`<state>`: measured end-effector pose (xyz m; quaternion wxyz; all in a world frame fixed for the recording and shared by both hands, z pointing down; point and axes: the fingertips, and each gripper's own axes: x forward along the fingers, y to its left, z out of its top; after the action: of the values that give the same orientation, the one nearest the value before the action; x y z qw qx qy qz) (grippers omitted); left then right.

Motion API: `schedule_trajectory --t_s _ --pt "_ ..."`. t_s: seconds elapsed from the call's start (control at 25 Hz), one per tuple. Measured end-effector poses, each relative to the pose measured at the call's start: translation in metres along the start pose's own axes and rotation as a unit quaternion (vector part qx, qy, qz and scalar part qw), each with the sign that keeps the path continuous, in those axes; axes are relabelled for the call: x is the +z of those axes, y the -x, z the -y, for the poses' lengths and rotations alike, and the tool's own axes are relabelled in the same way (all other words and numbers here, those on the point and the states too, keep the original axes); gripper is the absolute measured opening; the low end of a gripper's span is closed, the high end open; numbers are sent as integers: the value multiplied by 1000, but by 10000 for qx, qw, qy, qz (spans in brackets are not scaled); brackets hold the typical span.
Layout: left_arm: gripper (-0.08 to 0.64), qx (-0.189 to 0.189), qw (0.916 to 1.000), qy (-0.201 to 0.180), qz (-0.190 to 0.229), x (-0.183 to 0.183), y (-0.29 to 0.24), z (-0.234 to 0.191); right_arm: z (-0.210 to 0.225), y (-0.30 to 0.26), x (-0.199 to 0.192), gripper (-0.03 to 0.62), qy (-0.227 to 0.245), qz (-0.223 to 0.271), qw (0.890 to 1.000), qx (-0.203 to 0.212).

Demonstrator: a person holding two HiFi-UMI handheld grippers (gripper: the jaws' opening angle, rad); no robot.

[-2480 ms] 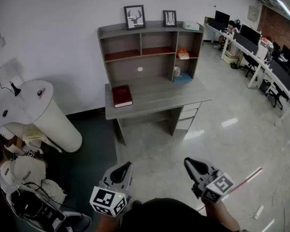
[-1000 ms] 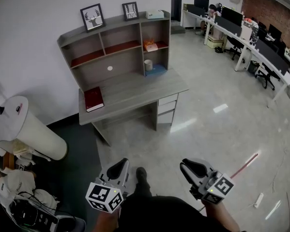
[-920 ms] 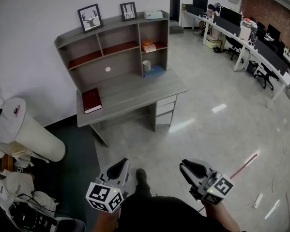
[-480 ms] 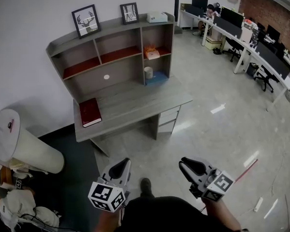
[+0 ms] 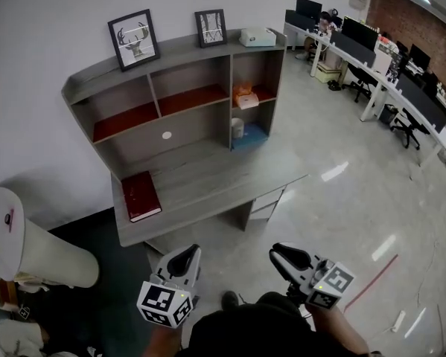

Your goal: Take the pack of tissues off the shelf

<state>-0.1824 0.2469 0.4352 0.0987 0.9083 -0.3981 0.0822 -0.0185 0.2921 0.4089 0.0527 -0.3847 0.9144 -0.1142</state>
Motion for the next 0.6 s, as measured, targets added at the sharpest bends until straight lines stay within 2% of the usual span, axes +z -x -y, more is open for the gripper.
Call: schedule_trajectory --t_s 0.2,0.36,0.6 --pt "23 38 9999 102 -70 3 -30 -23 28 -25 -11 18 -289 -173 9994 22" --pt "22 37 9998 145 -137 8 -69 -34 69 -41 0 18 -557 63 9984 34" --pt "21 121 9999 49 -103 35 -148 -46 154 -60 14 18 -426 19 9990 123"
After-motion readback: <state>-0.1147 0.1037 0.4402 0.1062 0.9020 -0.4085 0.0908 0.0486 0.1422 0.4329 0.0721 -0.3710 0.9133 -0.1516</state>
